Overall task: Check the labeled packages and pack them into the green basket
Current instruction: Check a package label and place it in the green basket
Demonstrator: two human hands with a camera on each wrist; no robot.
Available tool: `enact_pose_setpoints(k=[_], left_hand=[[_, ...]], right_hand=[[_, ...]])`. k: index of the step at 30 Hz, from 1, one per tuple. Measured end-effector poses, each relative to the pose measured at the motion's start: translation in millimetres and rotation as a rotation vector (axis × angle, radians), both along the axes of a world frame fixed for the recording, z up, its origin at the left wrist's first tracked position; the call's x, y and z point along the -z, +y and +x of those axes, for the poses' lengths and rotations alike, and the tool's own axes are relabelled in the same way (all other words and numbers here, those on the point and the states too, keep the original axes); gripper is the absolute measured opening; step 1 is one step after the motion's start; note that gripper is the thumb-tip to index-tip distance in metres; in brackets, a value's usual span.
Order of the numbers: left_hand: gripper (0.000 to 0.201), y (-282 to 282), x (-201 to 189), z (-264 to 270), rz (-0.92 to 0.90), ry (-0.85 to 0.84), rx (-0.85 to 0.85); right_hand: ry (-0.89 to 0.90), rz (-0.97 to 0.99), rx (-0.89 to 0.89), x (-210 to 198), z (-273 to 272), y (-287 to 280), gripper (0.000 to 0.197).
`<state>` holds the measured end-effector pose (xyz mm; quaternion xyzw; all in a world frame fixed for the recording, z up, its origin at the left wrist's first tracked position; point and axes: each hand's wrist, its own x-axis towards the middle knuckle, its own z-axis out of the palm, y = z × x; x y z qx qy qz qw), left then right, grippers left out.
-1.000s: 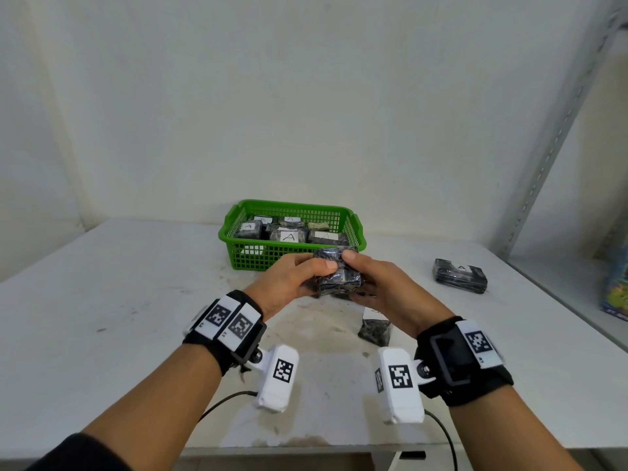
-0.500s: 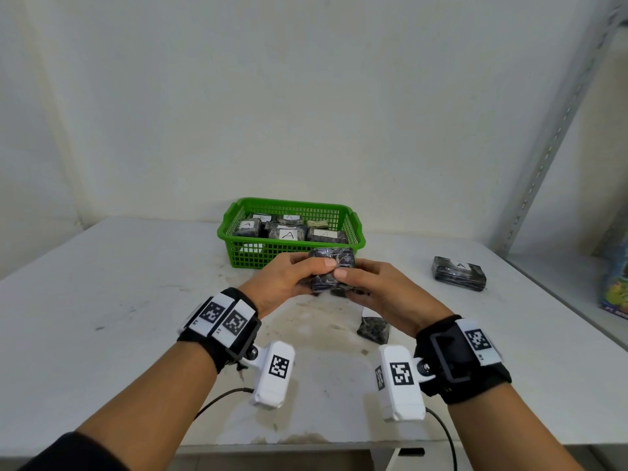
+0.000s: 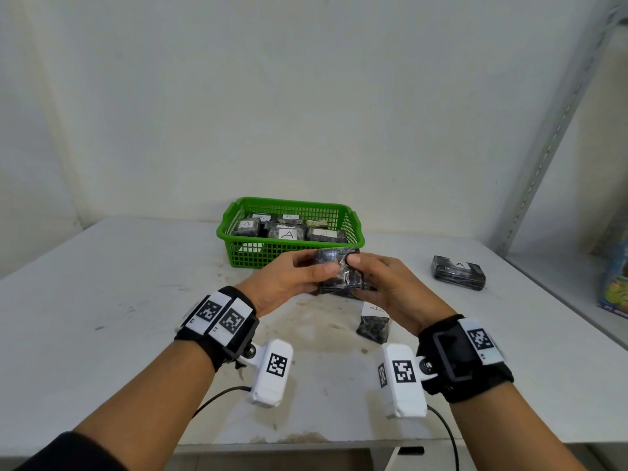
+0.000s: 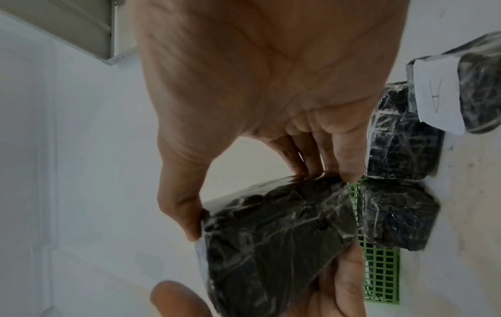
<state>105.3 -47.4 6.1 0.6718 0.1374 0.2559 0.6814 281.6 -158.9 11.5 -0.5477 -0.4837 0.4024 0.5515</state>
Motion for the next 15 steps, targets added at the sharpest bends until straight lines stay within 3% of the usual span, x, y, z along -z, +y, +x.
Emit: enact_pose_setpoints(k=[2,5,7,10,13,15], left_hand=[[0.066,0,2,1,0.033,0.022,-0.018],[0.059,0,-1,3,0.062,0.018,-0.074],[0.057,0,-4,2,0.046,0.014,-0.055],[0.068,1,-5,0,0.051,0.017,0.003],[0.088,5,-3,0,0.060,0.012,-0.058],[0.112,11,-4,-1,0.079,0.037,-0.145]], right_hand=[[0.012,-0.012,0.010,-1,0,-2,0.061],[0.001,-0.045,-0.018,0,0,-1,0.073],[0.007,-0.042,-0.016,-1,1,-2,0.067],[0.020,-0.008,-0.022,-4,1,-4,0.056],[0.011,-0.017,-0.002,-4,0,-3,0.091],[0.030,-0.051,-0.015,-3,-2,-4,0.095]])
